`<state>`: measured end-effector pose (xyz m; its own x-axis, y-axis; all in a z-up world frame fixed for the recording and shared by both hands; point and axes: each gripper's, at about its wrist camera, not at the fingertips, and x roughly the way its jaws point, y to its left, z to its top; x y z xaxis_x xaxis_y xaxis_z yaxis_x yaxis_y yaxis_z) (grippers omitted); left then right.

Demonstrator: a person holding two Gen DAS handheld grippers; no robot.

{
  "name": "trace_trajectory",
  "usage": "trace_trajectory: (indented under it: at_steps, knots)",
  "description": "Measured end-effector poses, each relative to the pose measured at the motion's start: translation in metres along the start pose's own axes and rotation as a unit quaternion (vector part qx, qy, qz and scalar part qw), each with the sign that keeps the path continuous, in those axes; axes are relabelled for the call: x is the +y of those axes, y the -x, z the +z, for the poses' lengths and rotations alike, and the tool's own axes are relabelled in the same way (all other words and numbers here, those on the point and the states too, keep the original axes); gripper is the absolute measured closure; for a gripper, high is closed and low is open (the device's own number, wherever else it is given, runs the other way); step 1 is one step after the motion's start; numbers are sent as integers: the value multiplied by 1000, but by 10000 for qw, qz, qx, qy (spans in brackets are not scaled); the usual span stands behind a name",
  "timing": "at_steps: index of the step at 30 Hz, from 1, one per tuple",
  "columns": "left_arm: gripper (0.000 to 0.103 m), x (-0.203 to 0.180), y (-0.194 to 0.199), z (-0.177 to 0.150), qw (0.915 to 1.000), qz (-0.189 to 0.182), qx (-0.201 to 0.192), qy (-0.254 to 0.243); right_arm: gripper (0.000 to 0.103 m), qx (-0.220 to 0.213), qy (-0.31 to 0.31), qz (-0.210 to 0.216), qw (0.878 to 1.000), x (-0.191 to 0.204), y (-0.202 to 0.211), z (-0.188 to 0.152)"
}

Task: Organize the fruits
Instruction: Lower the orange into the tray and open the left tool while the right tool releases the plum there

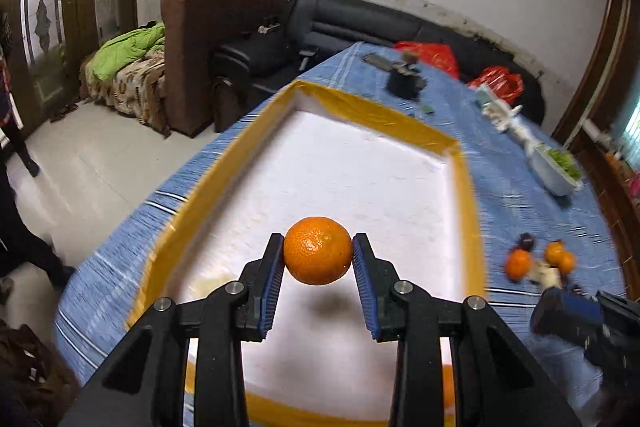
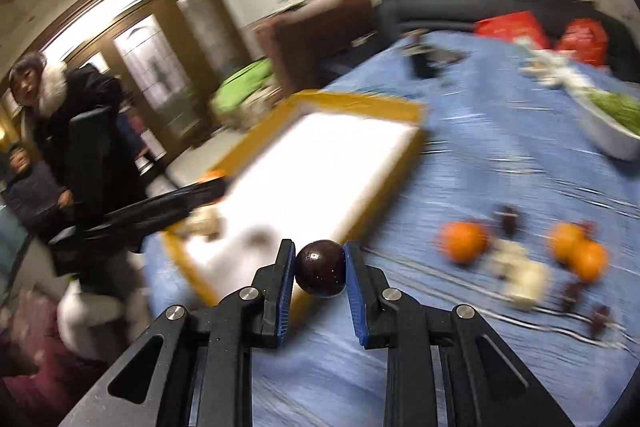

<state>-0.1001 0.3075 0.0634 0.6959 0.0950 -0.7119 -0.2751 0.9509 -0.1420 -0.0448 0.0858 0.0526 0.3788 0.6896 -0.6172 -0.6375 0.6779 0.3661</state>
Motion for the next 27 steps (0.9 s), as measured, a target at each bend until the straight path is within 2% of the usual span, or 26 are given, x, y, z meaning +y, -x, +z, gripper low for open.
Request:
trace_trajectory:
  at_steps: [2, 7, 11, 13, 17, 18, 19, 21, 25, 27]
  knots:
    - [69, 9, -10, 5, 10000, 15, 76, 7, 75, 261, 133, 196, 9994, 19, -30, 8]
    - [69, 27, -28, 9, 9993, -33, 352, 87, 75, 848, 248, 149, 9960, 40, -91, 6]
    - [69, 33, -42, 5, 9979, -151, 596, 186, 74, 1063, 566, -44, 9927, 55, -115, 2]
    - [68, 38, -43, 2, 9969, -241, 669, 330, 74, 1106, 682, -160, 9914, 58, -120, 0]
    - [57, 49, -31, 0, 9951, -542, 548, 618, 74, 1127, 640, -142, 9915, 56, -122, -5]
    - [52, 49, -27, -1, 9950, -568, 499, 659, 74, 1124, 632, -151, 9915, 57, -122, -5]
    - [40, 49, -23, -1, 9951, -549, 445, 691, 73, 1119, 614, -151, 9917, 56, -121, -6]
    - [32, 49, -13, -2, 9951, -513, 290, 789, 61, 1098, 563, -114, 9923, 58, -120, -5]
    - [32, 52, 3, -5, 9933, -503, 261, 1011, 58, 1029, 592, -66, 9929, 61, -119, -5]
    - [31, 55, 19, -7, 9905, -614, 224, 1207, 58, 909, 555, 25, 9943, 63, -108, -4]
